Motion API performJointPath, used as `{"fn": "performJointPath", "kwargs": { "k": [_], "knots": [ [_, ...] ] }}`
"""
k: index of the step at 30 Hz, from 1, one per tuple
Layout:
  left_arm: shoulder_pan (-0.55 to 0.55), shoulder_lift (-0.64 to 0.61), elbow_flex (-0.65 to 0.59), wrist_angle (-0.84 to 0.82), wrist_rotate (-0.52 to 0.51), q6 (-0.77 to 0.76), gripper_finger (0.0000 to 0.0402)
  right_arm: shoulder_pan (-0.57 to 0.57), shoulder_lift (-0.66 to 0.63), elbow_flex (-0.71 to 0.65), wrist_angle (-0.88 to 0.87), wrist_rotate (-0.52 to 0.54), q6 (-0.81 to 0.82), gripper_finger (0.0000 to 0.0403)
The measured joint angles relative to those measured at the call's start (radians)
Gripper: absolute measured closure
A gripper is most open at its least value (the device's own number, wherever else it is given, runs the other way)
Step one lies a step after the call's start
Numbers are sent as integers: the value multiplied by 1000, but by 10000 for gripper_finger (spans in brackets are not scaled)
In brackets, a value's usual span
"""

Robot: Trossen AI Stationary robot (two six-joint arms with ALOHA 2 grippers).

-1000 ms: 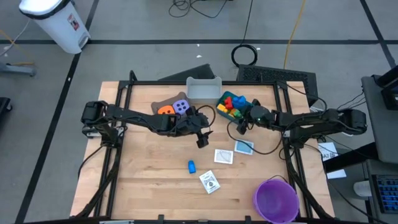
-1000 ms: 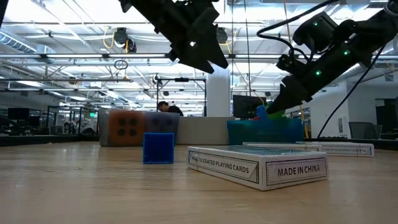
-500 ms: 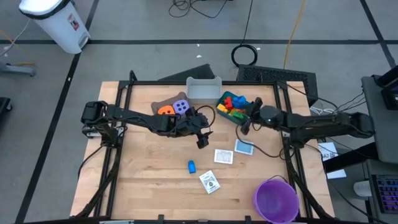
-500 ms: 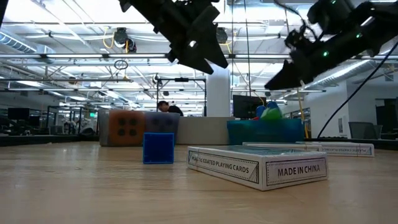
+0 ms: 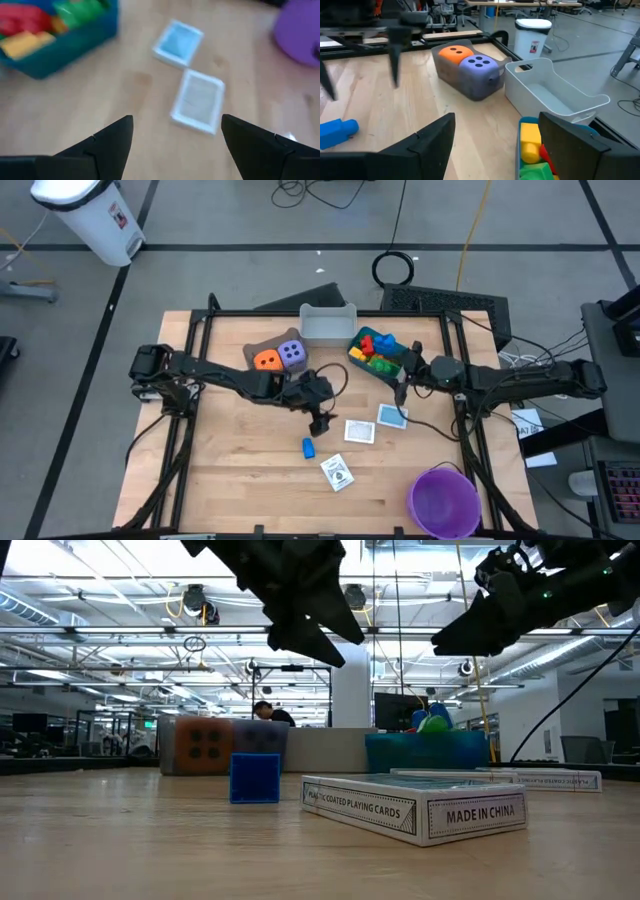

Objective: Pick & Place Toys
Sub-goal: Put the blue 1 stud game piece into the blue bin

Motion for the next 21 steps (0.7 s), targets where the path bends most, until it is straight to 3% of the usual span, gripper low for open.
{"fn": "performJointPath", "kwargs": {
  "k": [10,15,21],
  "knots": [
    [-177,-1,0,-231,47,-33,96,0,0,0,0,0,16,122],
    [-283,4,-1,-354,-85,118,96,0,0,0,0,-1,16,122],
    [-349,34,0,-298,-158,185,96,0,0,0,1,-2,42,122]
  ]
}}
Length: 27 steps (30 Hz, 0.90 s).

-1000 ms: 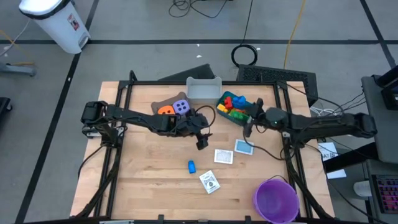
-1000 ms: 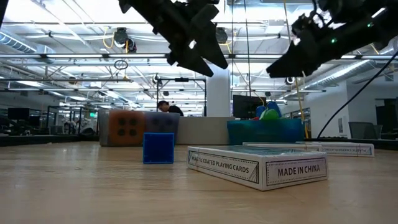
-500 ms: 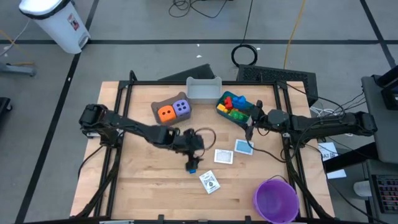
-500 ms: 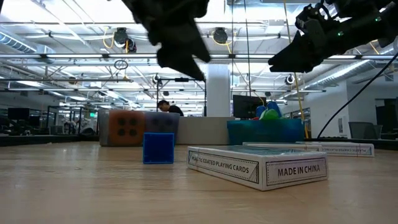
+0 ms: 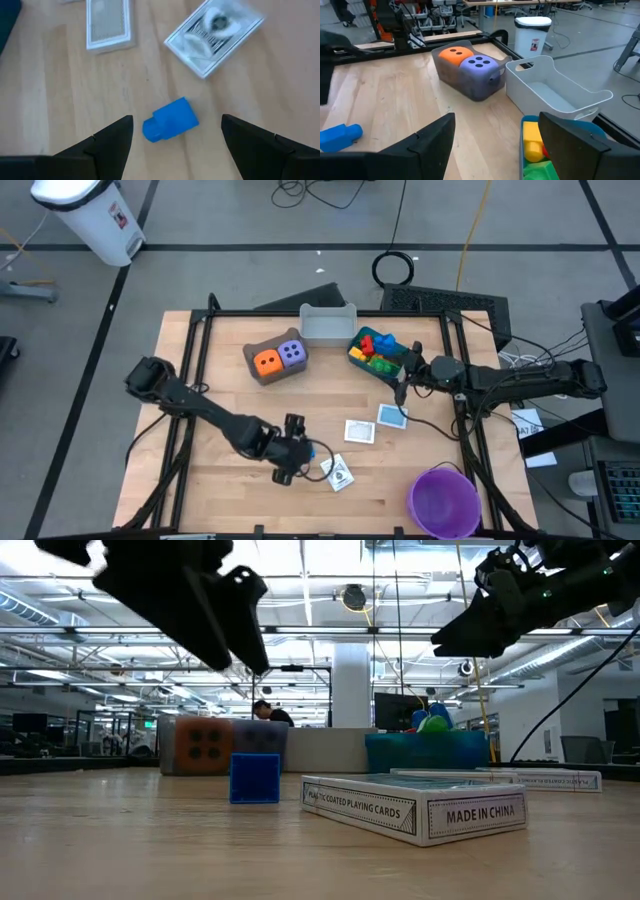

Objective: Pick & Place Toys
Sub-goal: Put the blue 1 stud game piece into the blue bin

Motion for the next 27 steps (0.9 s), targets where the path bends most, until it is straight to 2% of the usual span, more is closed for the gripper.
{"fn": "performJointPath", "kwargs": {
  "k": [4,7,9,12,22,27],
  "knots": [
    [-3,59,-1,8,-10,34,96,0,0,0,4,-21,4,122],
    [-4,116,-2,3,-10,128,96,0,0,0,11,-48,4,122],
    [0,148,-2,24,-50,213,96,0,0,0,13,-50,4,122],
    [15,191,-2,61,-121,255,96,0,0,0,15,-50,4,122],
    [85,221,-2,156,-122,196,96,0,0,0,14,-50,19,122],
    [120,218,-2,152,-3,39,96,0,0,0,14,-50,19,122]
  ]
}}
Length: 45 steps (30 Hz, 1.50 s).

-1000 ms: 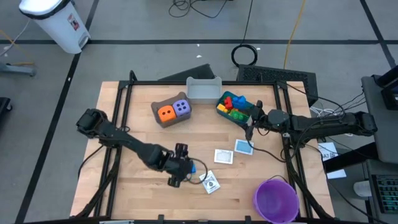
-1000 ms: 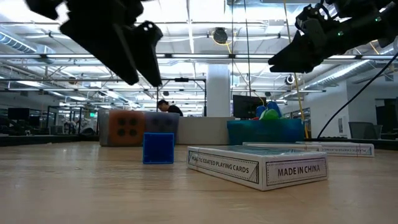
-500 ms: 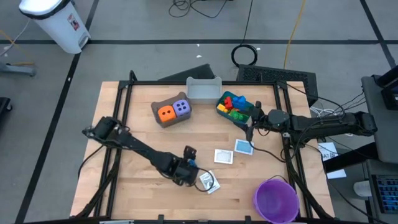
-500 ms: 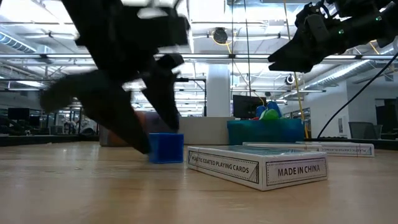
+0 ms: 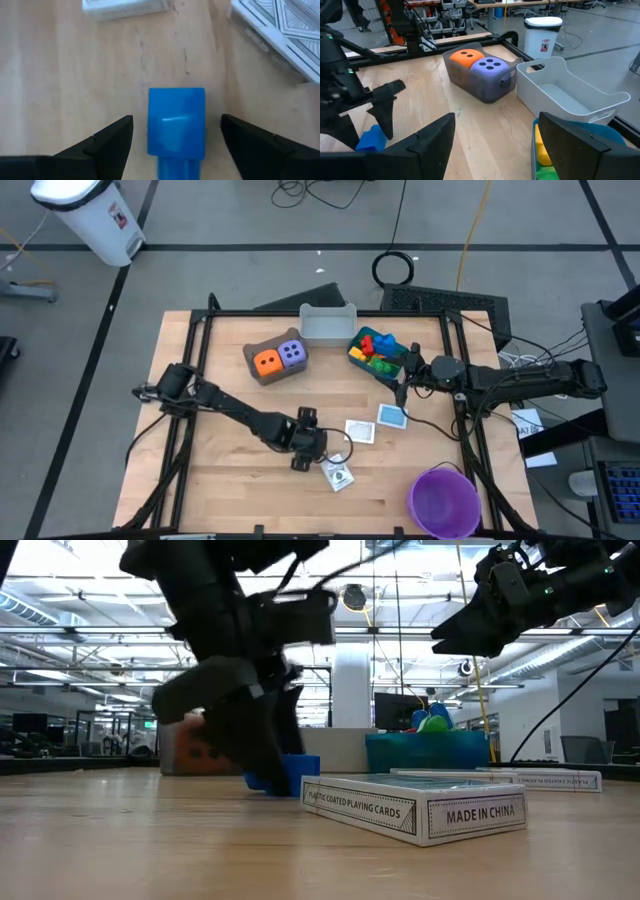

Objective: Pick & Place Toys
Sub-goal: Put the blue 1 stud game piece into the blue bin

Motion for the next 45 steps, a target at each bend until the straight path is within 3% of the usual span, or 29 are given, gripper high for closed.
{"fn": "performJointPath", "kwargs": {
  "k": [7,11,18,25,30,37,42,45],
  "knots": [
    [44,1,0,-34,162,-122,96,0,0,0,-2,0,0,122],
    [49,1,1,-39,170,-80,99,0,0,0,-4,0,0,122],
    [58,2,1,-38,183,-44,172,0,0,0,-4,0,-1,122],
    [78,-6,1,-44,157,-43,264,0,0,0,-4,-1,-1,122],
    [105,-54,-2,-44,97,-51,264,0,0,0,-4,-1,0,122],
    [152,-128,-1,41,-21,-51,227,0,1,0,-8,-20,33,122],
    [182,-136,1,167,9,-51,266,7,35,0,26,-122,28,122],
    [197,-136,1,202,48,-48,300,28,95,1,77,-131,22,122]
  ]
}}
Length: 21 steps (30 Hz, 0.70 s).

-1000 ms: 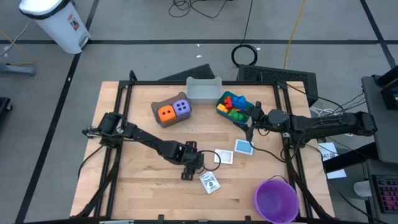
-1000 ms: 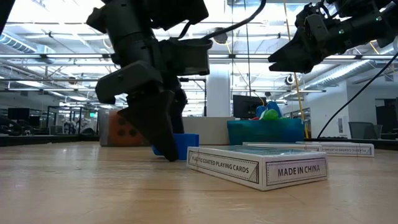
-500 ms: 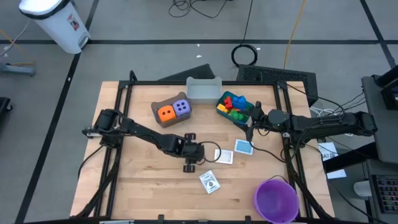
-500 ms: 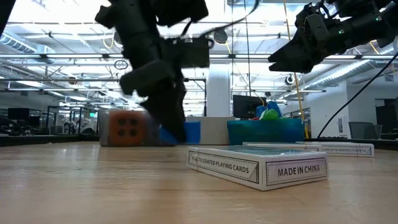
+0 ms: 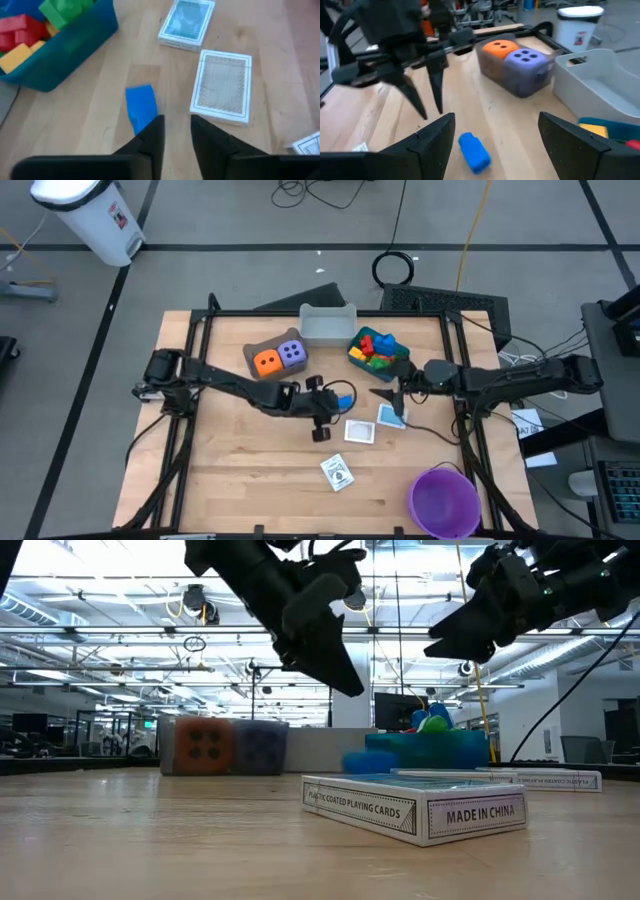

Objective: Pick & Place Toys
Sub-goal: Put the blue 1 stud game piece into the blue bin

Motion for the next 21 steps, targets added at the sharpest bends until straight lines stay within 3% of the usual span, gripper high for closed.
{"fn": "performJointPath", "kwargs": {
  "k": [5,8,14,21],
  "knots": [
    [22,1,0,-3,5,27,343,11,90,0,96,0,-72,122],
    [38,1,0,17,6,14,344,9,117,0,108,2,-75,122],
    [67,2,0,88,20,-82,273,13,212,0,87,-26,-116,122],
    [91,28,1,99,38,-31,176,9,294,4,79,-55,-120,122]
  ]
}}
